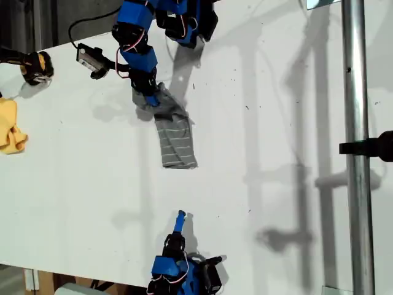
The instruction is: Grasp corners of a towel and fold twice.
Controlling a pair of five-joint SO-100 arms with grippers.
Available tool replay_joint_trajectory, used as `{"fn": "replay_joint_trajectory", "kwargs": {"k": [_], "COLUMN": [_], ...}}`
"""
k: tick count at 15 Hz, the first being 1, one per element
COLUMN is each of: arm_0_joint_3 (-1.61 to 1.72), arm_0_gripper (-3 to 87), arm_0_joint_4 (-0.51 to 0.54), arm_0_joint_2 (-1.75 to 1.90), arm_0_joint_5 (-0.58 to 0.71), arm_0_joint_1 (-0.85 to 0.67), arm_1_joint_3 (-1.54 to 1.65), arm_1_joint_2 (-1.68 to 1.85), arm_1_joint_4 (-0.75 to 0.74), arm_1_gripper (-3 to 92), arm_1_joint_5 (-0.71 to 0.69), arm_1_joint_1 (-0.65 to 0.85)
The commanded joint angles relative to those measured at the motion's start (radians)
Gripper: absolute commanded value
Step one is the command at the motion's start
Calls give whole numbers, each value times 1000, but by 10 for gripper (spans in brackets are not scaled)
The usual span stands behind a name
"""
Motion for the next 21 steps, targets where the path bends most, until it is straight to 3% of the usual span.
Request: {"fn": "replay_joint_trajectory", "kwargs": {"k": [1,10,16,17,18,20,21], "arm_0_joint_3": [2,2,2,2,2,2,2], "arm_0_gripper": [160,161,162,162,162,162,162], "arm_0_joint_4": [3,5,9,8,8,6,6], "arm_0_joint_2": [5,5,5,5,5,5,5], "arm_0_joint_5": [-6,0,-2,-2,0,0,0], "arm_0_joint_1": [-6,-5,-3,-5,-5,-5,-3], "arm_1_joint_3": [-87,-479,-744,-769,-798,-877,-914], "arm_1_joint_2": [-118,-811,-1189,-1201,-1203,-1187,-1177], "arm_1_joint_4": [-121,-408,-477,-472,-462,-445,-440], "arm_1_gripper": [-1,-1,38,117,269,439,476], "arm_1_joint_5": [-14,-31,-37,-38,-61,-156,-195], "arm_1_joint_1": [-35,-169,-186,-183,-183,-189,-192]}}
